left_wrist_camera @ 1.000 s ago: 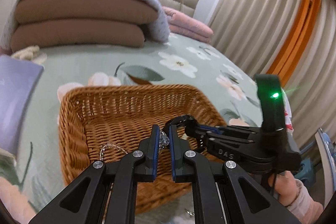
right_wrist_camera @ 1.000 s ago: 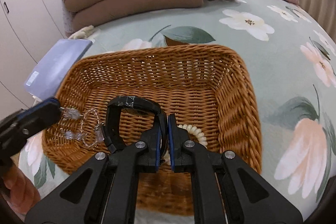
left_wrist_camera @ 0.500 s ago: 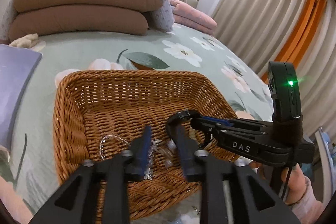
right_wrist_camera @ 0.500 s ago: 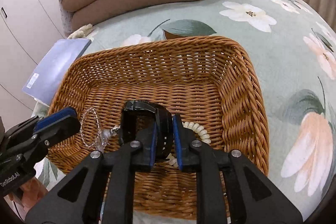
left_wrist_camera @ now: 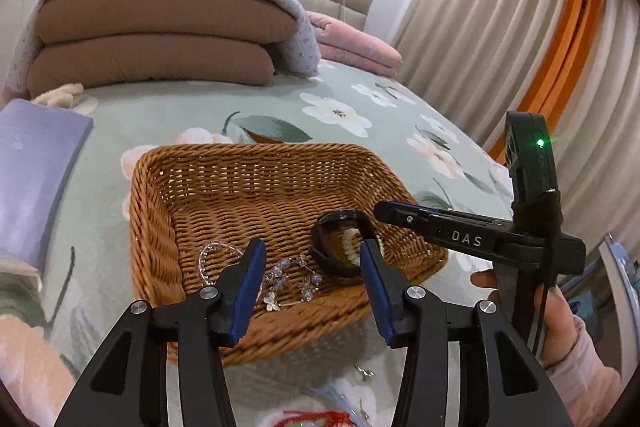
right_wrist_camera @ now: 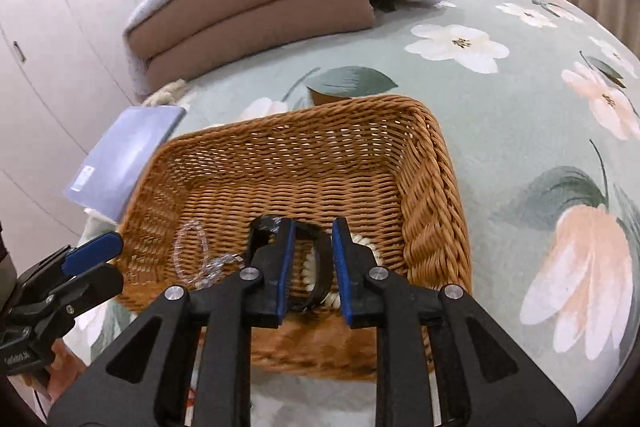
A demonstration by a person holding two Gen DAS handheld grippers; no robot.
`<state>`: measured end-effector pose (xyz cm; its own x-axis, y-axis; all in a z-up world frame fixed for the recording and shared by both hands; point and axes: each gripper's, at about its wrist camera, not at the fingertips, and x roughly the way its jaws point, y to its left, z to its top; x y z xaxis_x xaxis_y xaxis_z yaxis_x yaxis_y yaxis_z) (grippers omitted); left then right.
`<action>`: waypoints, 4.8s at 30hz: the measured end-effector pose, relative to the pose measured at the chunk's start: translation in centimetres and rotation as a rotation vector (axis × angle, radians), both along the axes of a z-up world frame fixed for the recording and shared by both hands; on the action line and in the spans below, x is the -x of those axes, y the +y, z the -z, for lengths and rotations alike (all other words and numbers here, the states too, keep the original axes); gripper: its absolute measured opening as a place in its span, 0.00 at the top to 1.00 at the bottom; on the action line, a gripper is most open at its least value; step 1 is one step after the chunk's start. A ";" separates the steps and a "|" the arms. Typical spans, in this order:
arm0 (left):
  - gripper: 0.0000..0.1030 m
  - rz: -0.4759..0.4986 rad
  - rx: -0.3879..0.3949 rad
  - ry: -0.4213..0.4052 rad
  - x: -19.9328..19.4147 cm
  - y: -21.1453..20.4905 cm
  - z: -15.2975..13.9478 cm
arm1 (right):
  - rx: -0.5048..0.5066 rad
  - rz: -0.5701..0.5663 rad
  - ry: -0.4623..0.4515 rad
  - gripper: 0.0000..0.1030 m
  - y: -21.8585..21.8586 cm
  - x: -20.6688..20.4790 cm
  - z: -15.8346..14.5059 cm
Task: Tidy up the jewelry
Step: 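Carry the watch and charm bracelet into the basket and open both tools, then move both tools back from the basket to the remaining jewelry, then grasp the purple coil hair tie with right tool while left tool grasps clear bead bracelet, then carry both held items into the basket and open both tools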
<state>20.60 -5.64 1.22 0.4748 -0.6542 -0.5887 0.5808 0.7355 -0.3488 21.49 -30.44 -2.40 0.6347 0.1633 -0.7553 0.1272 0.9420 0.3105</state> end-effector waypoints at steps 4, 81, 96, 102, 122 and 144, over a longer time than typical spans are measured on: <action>0.43 0.017 0.005 -0.046 2.7 0.6 -1.2 | -0.020 -0.058 -0.106 0.82 1.1 3.6 -1.8; 0.91 -0.131 -0.190 0.055 23.5 7.3 9.1 | 0.207 -0.330 0.051 0.90 16.7 21.0 5.2; 0.91 -0.145 -0.156 -0.115 18.5 6.6 0.7 | 0.213 -0.163 -0.108 0.90 8.4 19.0 -3.4; 0.91 -0.167 -0.100 -0.154 10.7 4.3 -3.1 | 0.181 -0.036 -0.152 0.90 3.2 12.8 -5.6; 0.91 -0.206 -0.186 -0.059 -2.2 -1.8 3.2 | 0.143 0.086 -0.053 0.89 -1.5 2.2 2.3; 0.41 -0.181 -0.096 -0.167 5.5 2.1 -1.8 | -0.029 0.006 -0.197 0.47 1.8 9.4 -2.0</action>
